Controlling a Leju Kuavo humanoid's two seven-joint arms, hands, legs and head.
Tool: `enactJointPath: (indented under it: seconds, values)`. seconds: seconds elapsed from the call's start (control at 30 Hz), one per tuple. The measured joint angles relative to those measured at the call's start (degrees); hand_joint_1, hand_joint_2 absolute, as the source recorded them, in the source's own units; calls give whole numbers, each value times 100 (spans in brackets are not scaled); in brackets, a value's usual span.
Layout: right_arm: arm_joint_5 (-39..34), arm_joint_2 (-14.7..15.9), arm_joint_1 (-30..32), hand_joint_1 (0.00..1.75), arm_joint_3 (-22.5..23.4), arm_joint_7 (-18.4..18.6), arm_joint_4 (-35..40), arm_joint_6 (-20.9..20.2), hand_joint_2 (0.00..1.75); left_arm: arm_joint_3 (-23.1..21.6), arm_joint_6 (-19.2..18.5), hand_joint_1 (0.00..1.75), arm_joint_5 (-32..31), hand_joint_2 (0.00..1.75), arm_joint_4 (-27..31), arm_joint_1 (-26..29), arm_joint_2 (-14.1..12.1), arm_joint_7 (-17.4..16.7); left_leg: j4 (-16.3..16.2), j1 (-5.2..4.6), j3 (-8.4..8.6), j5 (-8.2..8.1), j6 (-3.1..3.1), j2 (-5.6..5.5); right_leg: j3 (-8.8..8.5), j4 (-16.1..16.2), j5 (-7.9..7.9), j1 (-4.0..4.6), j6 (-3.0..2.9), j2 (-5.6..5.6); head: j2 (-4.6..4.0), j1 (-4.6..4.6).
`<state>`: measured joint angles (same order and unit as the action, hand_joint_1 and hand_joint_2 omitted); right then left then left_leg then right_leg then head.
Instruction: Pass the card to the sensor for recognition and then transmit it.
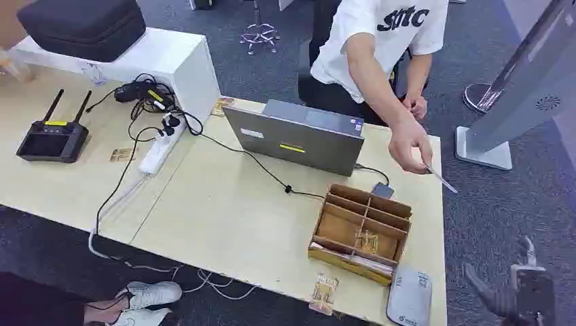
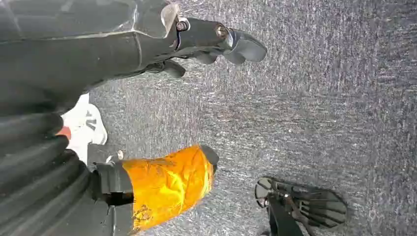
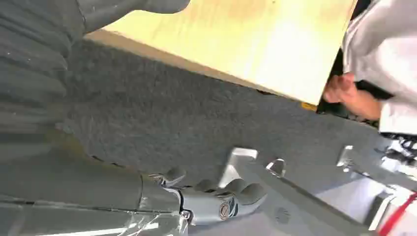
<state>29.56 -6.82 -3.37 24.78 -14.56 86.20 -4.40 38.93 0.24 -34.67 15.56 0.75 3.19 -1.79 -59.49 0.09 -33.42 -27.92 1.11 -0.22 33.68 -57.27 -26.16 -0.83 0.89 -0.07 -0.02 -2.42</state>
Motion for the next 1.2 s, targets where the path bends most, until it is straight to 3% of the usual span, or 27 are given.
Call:
enactJointPath:
  seconds: [0.73,0.77,1.2]
  values:
    - [3417,256,-1356,0,-3005,745,317,1246,175,545,-232,0,-817,175,-33,-141,77,122,0,1,1,15,-3,1,3,-8,7,1,-8,1,0,2]
    - [3560,258,-1414,175,-3132,783,328,1299,175,575,-240,0,-857,175,-35,-151,81,122,0,2,1,16,-5,1,3,-8,8,1,-9,1,2,2]
    - [5501,291,-2035,175,-4622,1268,369,1950,175,892,-341,0,-1375,175,-57,-247,138,195,0,3,1,25,-12,1,5,-10,16,2,-16,1,0,2]
